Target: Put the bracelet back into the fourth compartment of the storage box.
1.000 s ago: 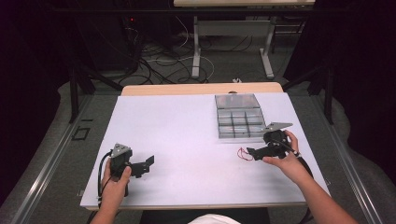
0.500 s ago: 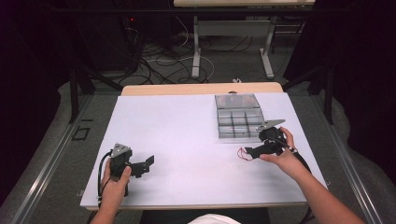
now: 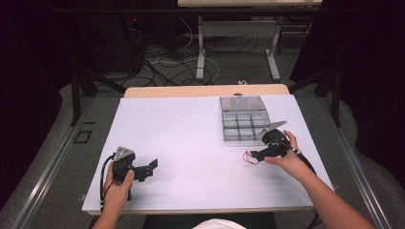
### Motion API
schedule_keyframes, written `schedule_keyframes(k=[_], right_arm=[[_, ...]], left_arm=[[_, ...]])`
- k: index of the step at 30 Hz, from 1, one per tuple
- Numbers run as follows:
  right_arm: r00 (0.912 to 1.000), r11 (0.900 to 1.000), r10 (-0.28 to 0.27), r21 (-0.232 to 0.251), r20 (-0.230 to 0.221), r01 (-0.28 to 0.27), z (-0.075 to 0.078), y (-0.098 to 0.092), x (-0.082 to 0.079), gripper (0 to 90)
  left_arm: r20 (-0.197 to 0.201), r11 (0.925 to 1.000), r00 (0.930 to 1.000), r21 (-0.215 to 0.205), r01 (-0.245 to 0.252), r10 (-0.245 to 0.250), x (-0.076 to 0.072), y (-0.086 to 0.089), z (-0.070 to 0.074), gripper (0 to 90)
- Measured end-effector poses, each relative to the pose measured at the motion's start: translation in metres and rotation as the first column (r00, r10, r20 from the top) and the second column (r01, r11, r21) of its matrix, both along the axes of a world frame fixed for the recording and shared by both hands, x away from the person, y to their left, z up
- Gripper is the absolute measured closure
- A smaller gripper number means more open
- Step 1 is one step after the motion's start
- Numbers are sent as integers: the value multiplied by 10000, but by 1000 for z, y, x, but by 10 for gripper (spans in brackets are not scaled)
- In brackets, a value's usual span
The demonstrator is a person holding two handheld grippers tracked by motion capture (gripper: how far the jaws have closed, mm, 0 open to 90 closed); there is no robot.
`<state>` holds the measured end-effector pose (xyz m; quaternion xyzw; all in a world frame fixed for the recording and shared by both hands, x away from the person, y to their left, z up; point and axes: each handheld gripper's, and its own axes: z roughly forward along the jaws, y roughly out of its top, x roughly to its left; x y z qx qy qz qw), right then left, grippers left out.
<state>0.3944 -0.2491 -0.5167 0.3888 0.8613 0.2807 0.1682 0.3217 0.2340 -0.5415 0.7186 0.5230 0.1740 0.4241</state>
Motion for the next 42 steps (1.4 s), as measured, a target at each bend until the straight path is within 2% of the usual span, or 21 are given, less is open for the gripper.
schedule_keyframes(k=[5,7,9,10,11,12,14,19,20,23,26,29,33,35,37,38,39,41,42], right_arm=[[9995,9996,73,-285,-306,-82,-1,0,2,155],[9998,9995,119,-287,-153,-124,-2,0,3,160],[9998,9997,49,-226,-202,-53,-3,2,3,173],[9995,9995,284,-161,-158,-287,-5,2,5,183],[9994,9995,207,-215,-293,-214,-4,2,4,198],[9981,9989,391,-232,-480,-402,-4,2,4,216],[9985,9991,393,-122,-389,-399,-6,4,4,234],[9959,9985,544,-71,-725,-551,-8,9,3,255],[9960,9981,610,13,-654,-611,-9,10,2,257],[9938,9973,707,-110,-858,-719,-10,12,1,265],[9926,9959,871,-178,-843,-889,-11,13,0,285],[9924,9949,915,-340,-820,-946,-11,14,0,302],[9913,9953,882,-309,-974,-916,-12,16,-1,316],[9926,9949,922,-329,-788,-950,-14,18,-2,339],[9917,9947,885,-436,-929,-929,-13,19,-3,342],[9884,9919,1019,-645,-1130,-1097,-12,20,-3,360],[9909,9931,991,-531,-915,-1042,-14,20,-3,366],[9914,9935,935,-560,-911,-989,-15,21,-3,371],[9911,9948,815,-530,-1055,-874,-15,23,-5,382]], left_arm=[[11,10000,10000,39,4,-4,0,0,0,21],[-8,10000,10000,28,-2,2,0,0,0,21],[-6,10000,10000,14,5,-5,0,0,0,21],[-3,10000,10000,13,8,-8,0,0,0,21],[-3,10000,10000,13,8,-8,0,0,0,21],[-7,10000,10000,9,7,-7,0,0,0,21],[29,10000,10000,-11,-23,23,0,0,-1,21],[-10,10000,10000,6,-20,20,0,0,-1,21],[-7,10000,10000,12,-16,16,0,0,-1,21],[-5,10000,10000,8,-21,21,0,-1,-1,21],[-5,10000,10000,18,-20,20,0,0,-1,22],[-12,10000,10000,23,-19,19,0,0,-1,22],[-44,10000,10000,41,-16,16,0,0,0,23],[-58,10000,10000,40,-27,27,0,0,-1,23],[-62,10000,10000,48,-28,28,0,0,-1,24],[-64,10000,10000,53,-26,27,0,0,-1,24],[-64,10000,10000,47,-24,25,0,0,-1,24],[-64,10000,10000,50,-27,27,0,0,-1,24],[-64,10000,10000,53,-28,28,0,0,-1,24]])
